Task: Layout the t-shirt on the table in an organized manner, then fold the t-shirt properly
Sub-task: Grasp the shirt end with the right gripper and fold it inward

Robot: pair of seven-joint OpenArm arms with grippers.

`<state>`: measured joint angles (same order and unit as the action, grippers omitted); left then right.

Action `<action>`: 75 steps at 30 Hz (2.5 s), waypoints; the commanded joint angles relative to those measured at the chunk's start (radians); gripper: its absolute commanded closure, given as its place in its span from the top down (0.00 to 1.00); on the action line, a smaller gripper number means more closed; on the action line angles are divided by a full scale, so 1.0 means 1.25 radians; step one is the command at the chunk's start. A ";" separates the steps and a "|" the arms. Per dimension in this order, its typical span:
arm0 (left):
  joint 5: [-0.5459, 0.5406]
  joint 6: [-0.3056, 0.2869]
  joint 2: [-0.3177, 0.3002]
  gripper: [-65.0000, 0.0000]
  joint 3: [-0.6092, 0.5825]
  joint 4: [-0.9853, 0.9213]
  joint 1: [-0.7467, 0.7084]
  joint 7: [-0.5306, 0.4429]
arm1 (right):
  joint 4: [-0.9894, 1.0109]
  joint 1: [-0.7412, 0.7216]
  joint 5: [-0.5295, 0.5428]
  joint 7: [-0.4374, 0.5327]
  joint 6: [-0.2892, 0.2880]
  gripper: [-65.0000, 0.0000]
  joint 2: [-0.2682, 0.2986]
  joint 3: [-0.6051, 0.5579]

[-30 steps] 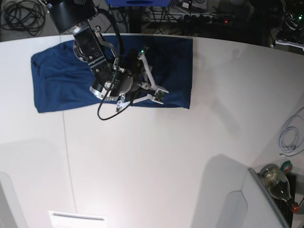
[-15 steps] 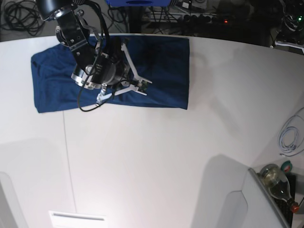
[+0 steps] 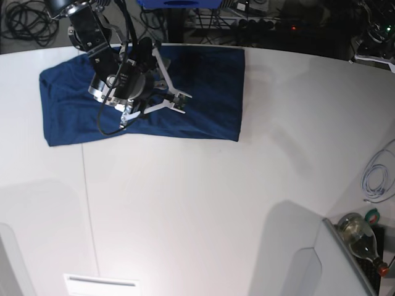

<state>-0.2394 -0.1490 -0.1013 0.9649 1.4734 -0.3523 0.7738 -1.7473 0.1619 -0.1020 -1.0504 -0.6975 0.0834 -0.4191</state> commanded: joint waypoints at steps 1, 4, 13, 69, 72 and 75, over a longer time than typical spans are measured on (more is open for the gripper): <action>-0.002 0.004 -0.013 0.00 0.004 0.015 -0.004 -0.012 | -0.043 -0.009 0.005 0.010 0.000 0.47 -0.002 -0.005; -0.002 0.004 -0.013 0.00 0.004 0.015 -0.006 -0.012 | -0.079 -0.011 0.005 -0.002 0.000 0.33 -0.012 -0.010; -0.002 0.004 -0.010 0.00 0.004 0.015 -0.008 -0.012 | 0.139 -0.149 0.004 -0.011 0.000 0.04 -0.129 -0.160; -0.001 0.004 -0.019 0.00 0.004 0.006 -0.011 -0.062 | -0.032 -0.025 0.004 -0.069 0.000 0.04 -0.018 0.036; -0.001 0.004 -0.019 0.00 0.004 0.005 -0.013 -0.062 | 0.035 -0.034 0.004 -0.067 0.000 0.04 -0.022 0.035; -0.001 0.004 -0.020 0.00 0.006 -0.019 -0.013 -0.062 | 0.054 -0.017 0.004 -0.066 0.000 0.04 -0.015 0.036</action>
<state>-0.2401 -0.1493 -0.1093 0.9653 1.4372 -0.3630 0.7097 -1.6623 0.1455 -0.1017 -1.1374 -0.6971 0.0689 -0.3744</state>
